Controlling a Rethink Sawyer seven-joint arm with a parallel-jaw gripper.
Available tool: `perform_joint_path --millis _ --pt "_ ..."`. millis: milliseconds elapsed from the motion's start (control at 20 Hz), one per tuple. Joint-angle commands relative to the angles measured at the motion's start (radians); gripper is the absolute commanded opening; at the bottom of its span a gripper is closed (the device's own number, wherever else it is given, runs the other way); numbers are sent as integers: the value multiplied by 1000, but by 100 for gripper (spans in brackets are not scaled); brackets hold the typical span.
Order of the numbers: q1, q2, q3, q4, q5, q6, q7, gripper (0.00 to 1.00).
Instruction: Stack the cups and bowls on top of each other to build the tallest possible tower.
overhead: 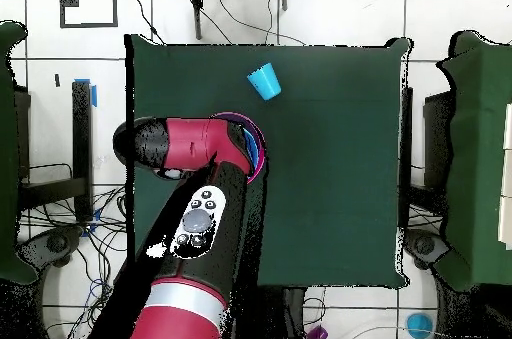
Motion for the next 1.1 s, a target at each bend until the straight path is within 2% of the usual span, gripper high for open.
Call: perform_joint_path --millis 50,250,450,750,1100 --pt "-11 25 56 43 15 -15 163 100" --pt "-15 -7 58 49 20 7 146 100" --pt "-37 -49 66 7 24 88 102 100" --pt "-117 -54 103 -75 19 157 11 100" --pt "-139 -32 105 -149 -13 184 7 100"
